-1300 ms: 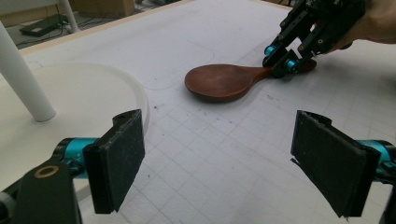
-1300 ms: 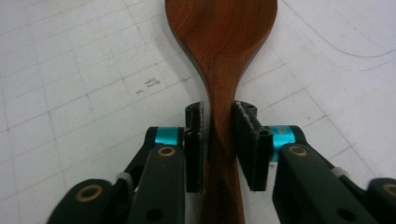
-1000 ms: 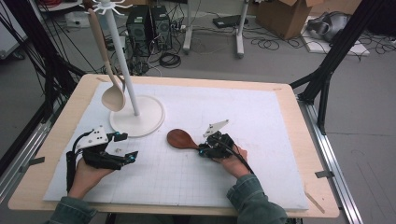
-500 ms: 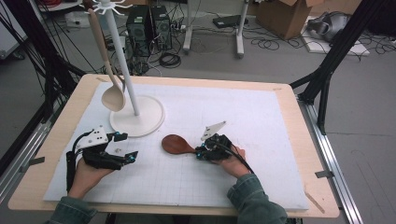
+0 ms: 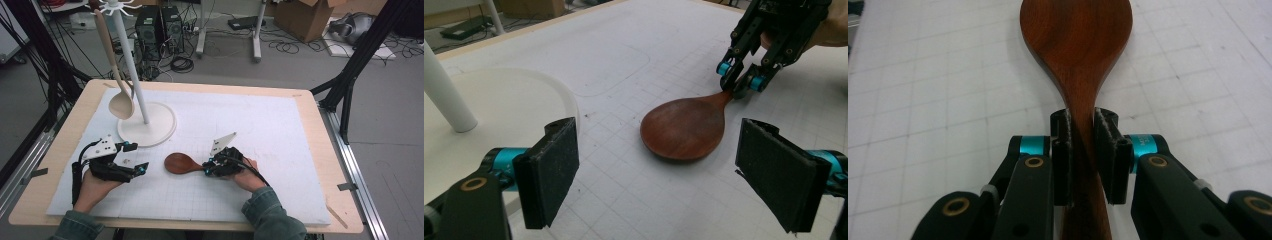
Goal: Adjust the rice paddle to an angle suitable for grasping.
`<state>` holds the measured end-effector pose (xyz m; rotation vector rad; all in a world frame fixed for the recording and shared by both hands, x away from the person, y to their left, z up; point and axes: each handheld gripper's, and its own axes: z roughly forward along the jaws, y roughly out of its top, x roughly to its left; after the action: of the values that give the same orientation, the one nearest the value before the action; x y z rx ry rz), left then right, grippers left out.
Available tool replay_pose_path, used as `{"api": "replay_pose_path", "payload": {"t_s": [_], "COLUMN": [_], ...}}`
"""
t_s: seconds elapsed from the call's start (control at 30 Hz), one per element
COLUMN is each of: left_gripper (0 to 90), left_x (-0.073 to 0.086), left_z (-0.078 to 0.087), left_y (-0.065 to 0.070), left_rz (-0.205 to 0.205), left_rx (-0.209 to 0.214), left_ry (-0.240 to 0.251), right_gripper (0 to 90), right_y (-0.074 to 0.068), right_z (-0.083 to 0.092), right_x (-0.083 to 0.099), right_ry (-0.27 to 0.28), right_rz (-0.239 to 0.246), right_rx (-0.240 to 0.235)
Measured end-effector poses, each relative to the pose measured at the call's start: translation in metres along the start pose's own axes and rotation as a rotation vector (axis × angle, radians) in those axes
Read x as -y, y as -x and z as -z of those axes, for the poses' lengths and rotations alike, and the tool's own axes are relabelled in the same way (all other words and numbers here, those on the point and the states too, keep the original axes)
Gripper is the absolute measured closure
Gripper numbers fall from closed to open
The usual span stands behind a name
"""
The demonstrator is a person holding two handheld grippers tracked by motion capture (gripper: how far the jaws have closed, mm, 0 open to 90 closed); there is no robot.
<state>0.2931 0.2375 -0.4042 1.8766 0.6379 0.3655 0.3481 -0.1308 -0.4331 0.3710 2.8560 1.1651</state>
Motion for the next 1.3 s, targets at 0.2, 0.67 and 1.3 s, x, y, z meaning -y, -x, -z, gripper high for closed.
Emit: {"api": "replay_pose_path", "payload": {"t_s": [0.2, 0.67, 1.3], "left_gripper": [18.0, 18.0, 18.2], "left_x": [0.000, 0.000, -0.001], "left_z": [0.000, -0.001, -0.003], "left_y": [0.000, 0.001, 0.004], "left_rz": [-0.002, -0.005, -0.017], "left_rx": [0.004, 0.014, 0.045], "left_ry": [-0.001, 0.000, -0.004], "right_gripper": [78.8, 78.7, 72.2], "right_y": [-0.006, -0.022, -0.028], "right_z": [-0.007, -0.021, -0.029], "right_x": [-0.006, -0.019, -0.023], "right_ry": [-0.011, -0.024, -0.039], "right_rz": [0.037, 0.100, 0.100], "right_rx": [-0.044, -0.125, -0.124]}}
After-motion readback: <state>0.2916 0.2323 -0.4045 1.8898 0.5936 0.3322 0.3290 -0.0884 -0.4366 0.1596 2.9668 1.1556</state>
